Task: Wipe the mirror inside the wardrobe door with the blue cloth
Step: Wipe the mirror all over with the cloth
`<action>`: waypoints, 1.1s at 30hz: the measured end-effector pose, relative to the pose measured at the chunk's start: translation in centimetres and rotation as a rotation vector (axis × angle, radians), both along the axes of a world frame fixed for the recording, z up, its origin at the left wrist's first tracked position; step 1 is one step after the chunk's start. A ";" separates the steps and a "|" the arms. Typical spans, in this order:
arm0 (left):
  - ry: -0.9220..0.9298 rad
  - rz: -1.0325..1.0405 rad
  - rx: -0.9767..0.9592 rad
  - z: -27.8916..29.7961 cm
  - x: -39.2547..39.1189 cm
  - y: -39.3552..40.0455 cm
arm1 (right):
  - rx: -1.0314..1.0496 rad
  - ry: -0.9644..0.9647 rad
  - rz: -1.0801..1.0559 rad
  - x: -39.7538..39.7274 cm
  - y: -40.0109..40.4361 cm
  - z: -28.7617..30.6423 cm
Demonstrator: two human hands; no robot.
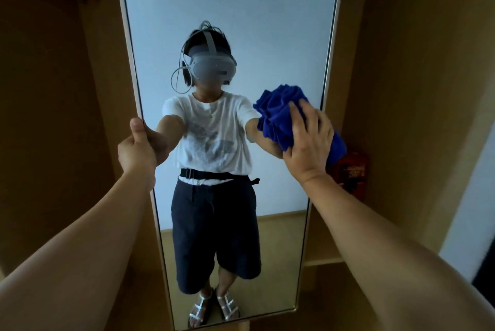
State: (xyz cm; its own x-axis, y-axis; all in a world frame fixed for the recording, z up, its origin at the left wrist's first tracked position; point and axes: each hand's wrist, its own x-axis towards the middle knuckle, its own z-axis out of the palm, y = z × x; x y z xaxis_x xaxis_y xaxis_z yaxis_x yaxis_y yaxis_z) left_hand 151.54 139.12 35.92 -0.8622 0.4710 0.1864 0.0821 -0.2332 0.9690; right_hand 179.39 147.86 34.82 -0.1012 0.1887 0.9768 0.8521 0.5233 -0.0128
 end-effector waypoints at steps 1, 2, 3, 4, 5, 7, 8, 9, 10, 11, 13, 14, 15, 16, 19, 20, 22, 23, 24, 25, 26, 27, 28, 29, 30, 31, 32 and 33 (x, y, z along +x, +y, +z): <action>0.006 0.004 0.003 0.0 -0.1 0.0 | -0.029 0.018 -0.021 -0.1 -0.1 -1.6; 0.021 0.008 0.001 -0.1 -0.1 0.0 | -0.062 0.027 -0.047 -0.2 -0.2 -3.2; 0.040 0.006 -0.001 -0.2 -0.3 -0.1 | -0.094 0.022 -0.071 -0.3 -0.4 -4.8; 0.055 0.005 -0.002 -0.1 -0.4 -0.2 | -0.122 0.005 -0.089 -0.2 -0.6 -6.3; 0.063 0.003 -0.004 -0.1 -0.5 -0.2 | -0.142 -0.021 -0.103 0.0 -0.8 -7.9; 0.070 0.001 -0.007 -0.1 -0.5 -0.4 | -0.141 -0.092 -0.128 0.4 -1.1 -11.1; 0.071 0.000 -0.005 0.0 -0.3 -0.5 | -0.125 -0.142 -0.136 0.5 -1.2 -12.6; 0.072 0.000 0.000 0.1 -0.2 -0.4 | -0.107 -0.203 -0.141 0.5 -1.4 -13.9; 0.075 0.006 0.003 0.1 0.0 -0.5 | -0.097 -0.270 -0.142 0.4 -1.6 -15.0; 0.075 0.010 0.007 0.2 0.2 -0.6 | -0.096 -0.325 -0.138 0.3 -1.8 -15.7; 0.063 0.003 0.018 0.2 0.6 -1.0 | -0.096 -0.370 -0.113 -0.2 -2.1 -15.6; 0.065 -0.006 0.022 -0.1 0.6 -1.2 | -0.077 -0.382 -0.097 -0.4 -2.2 -14.9; 0.076 -0.019 0.015 -0.6 0.5 -1.5 | -0.050 -0.396 -0.082 -0.8 -2.2 -14.0; 0.088 -0.037 0.000 -1.3 0.3 -1.7 | -0.021 -0.401 -0.067 -1.1 -2.3 -12.8; 0.080 -0.094 -0.048 -4.1 -0.4 -2.0 | 0.054 -0.305 -0.030 -2.7 -2.2 -8.1; 0.076 -0.108 -0.074 -5.1 -0.6 -2.1 | 0.072 -0.259 -0.021 -3.5 -2.2 -6.4; 0.078 -0.128 -0.120 -6.9 -0.6 -2.0 | 0.092 -0.193 -0.014 -5.0 -2.4 -3.5; 0.078 -0.137 -0.136 -7.6 -0.5 -2.1 | 0.093 -0.176 -0.016 -5.6 -2.6 -2.4; 0.074 -0.146 -0.142 -8.1 -0.4 -2.0 | 0.093 -0.165 -0.023 -6.1 -2.7 -1.7; 0.073 -0.147 -0.147 -8.6 -0.3 -2.0 | 0.096 -0.158 -0.035 -6.6 -2.8 -1.5; 0.077 -0.142 -0.156 -8.9 -0.4 -1.9 | 0.107 -0.153 -0.046 -6.9 -2.8 -1.6; 0.082 -0.135 -0.170 -9.2 -0.4 -1.8 | 0.130 -0.157 -0.053 -7.1 -2.8 -2.0; 0.084 -0.128 -0.181 -9.3 -0.5 -1.6 | 0.164 -0.172 -0.050 -7.2 -2.7 -2.6; 0.086 -0.120 -0.192 -9.3 -0.6 -1.5 | 0.200 -0.200 -0.037 -7.2 -2.6 -3.3; 0.089 -0.110 -0.205 -9.5 -0.7 -1.3 | 0.226 -0.238 -0.015 -7.3 -2.5 -4.1; 0.097 -0.097 -0.215 -9.5 -0.8 -1.2 | 0.241 -0.278 0.012 -7.3 -2.4 -5.2; 0.109 -0.086 -0.221 -9.6 -0.9 -1.1 | 0.251 -0.314 0.035 -7.4 -2.3 -6.4; 0.124 -0.081 -0.224 -9.7 -1.0 -1.0 | 0.262 -0.342 0.049 -7.5 -2.4 -7.8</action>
